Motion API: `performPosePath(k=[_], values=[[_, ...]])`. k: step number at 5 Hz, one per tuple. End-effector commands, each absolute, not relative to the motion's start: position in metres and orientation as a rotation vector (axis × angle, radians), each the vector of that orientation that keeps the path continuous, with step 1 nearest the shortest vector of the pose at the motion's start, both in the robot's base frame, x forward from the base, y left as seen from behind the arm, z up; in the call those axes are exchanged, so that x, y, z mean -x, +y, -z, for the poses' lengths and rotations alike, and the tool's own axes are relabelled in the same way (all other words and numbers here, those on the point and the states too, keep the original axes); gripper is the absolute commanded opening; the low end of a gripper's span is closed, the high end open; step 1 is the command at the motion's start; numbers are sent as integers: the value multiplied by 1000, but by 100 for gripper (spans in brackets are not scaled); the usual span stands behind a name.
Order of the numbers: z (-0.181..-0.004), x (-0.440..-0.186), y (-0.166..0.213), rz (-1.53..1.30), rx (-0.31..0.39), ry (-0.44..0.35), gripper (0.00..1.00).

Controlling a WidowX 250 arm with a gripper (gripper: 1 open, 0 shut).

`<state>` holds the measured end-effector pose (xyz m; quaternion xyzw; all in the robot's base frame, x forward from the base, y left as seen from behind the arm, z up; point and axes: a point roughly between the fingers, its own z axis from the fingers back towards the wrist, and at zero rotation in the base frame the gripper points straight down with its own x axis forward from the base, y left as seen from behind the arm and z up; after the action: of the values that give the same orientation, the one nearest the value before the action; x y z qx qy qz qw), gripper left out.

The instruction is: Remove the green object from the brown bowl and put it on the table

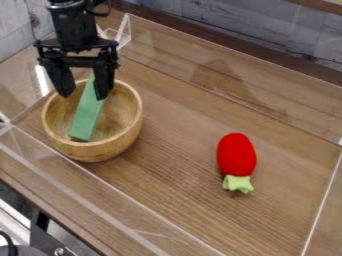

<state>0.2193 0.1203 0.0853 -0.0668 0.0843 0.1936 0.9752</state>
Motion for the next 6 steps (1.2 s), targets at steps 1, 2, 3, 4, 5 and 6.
performPosePath(k=[1, 2, 3, 4, 5, 6], values=[[-92, -232, 129, -365, 118, 129, 100], [-81, -229, 128, -339, 120, 138, 100], [-84, -228, 129, -332, 122, 132, 100], [-86, -227, 130, -325, 123, 126, 100], [-87, -225, 131, -363, 127, 118, 100], [-87, -224, 133, -401, 130, 110, 100]])
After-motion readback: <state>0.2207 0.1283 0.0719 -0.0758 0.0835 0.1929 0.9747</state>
